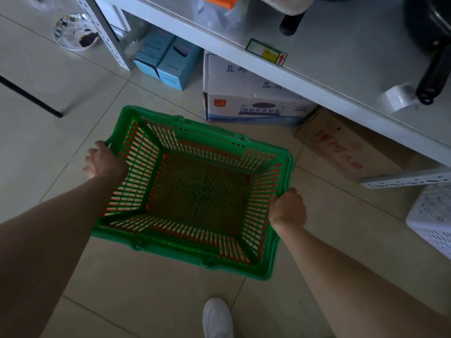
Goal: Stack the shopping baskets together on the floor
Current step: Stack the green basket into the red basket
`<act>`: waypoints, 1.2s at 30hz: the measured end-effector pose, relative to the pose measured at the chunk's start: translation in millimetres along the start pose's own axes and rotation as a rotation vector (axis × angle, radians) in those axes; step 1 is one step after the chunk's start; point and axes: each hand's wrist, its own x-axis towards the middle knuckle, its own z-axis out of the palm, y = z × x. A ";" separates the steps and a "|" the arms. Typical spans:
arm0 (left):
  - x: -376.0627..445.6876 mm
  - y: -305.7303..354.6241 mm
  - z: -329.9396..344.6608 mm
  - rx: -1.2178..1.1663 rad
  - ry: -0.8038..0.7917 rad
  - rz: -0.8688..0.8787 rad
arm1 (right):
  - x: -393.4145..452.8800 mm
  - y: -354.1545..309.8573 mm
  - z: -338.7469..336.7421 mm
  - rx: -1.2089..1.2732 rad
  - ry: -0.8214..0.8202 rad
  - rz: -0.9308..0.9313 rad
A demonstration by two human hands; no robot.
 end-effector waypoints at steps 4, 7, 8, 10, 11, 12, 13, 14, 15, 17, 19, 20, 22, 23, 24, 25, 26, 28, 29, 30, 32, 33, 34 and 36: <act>-2.5 -5.5 2.2 0.031 0.001 0.023 | -1.5 2.5 7.5 -0.009 -0.011 0.001; -3.3 -14.4 4.0 0.039 -0.057 0.026 | -1.3 4.0 11.7 -0.013 -0.045 0.040; -3.2 -18.2 5.7 0.048 -0.072 0.021 | -1.3 4.6 14.1 0.019 -0.073 0.069; -3.8 -23.1 9.1 0.072 -0.085 -0.011 | -1.6 6.6 20.4 0.131 -0.152 0.126; -4.2 -24.1 10.2 0.080 -0.085 -0.028 | -1.7 7.7 23.4 0.197 -0.188 0.151; -4.6 -23.9 11.1 0.083 -0.083 -0.042 | -2.2 8.4 24.6 0.263 -0.214 0.171; -5.3 -22.6 11.3 0.083 -0.082 -0.058 | -1.8 8.7 25.1 0.312 -0.231 0.188; -5.9 -20.9 10.9 0.080 -0.082 -0.078 | -1.0 9.6 25.4 0.342 -0.238 0.200; -6.3 -19.5 10.4 0.076 -0.087 -0.101 | -0.1 10.5 25.1 0.358 -0.239 0.208; -9.0 -18.0 11.2 0.068 -0.108 -0.132 | 3.0 14.4 23.6 0.380 -0.233 0.220; -13.9 -18.1 15.3 0.061 -0.126 -0.144 | 7.0 20.4 21.1 0.402 -0.223 0.227; -16.9 -18.4 18.2 0.057 -0.130 -0.146 | 9.3 23.8 19.9 0.400 -0.217 0.224; -26.1 -16.5 24.0 0.051 -0.127 -0.150 | 14.4 32.2 17.4 0.380 -0.203 0.209; -31.5 -14.6 27.0 0.047 -0.121 -0.149 | 17.1 36.8 16.1 0.369 -0.195 0.202; -37.4 -11.6 30.0 0.046 -0.113 -0.147 | 19.3 41.8 14.3 0.365 -0.188 0.198; -44.4 -7.8 32.8 0.046 -0.106 -0.146 | 22.1 47.0 12.5 0.364 -0.185 0.198; -51.2 -3.9 36.3 0.045 -0.099 -0.144 | 24.7 52.8 10.4 0.361 -0.184 0.199; -64.8 4.1 43.4 0.048 -0.088 -0.138 | 30.3 65.5 5.8 0.366 -0.180 0.202; -71.4 8.0 46.7 0.053 -0.085 -0.135 | 33.6 72.8 3.1 0.374 -0.178 0.204; -77.8 11.8 50.0 0.059 -0.085 -0.131 | 36.8 80.5 0.0 0.379 -0.178 0.208; -89.0 18.6 57.7 0.069 -0.089 -0.111 | 44.0 98.4 -6.8 0.386 -0.179 0.222; -94.1 21.7 61.3 0.067 -0.096 -0.102 | 47.3 107.9 -10.0 0.390 -0.178 0.229; -99.4 24.9 65.6 0.063 -0.108 -0.094 | 50.4 117.4 -13.9 0.392 -0.176 0.235; -112.1 32.8 74.2 0.062 -0.131 -0.079 | 57.5 137.7 -20.6 0.393 -0.161 0.247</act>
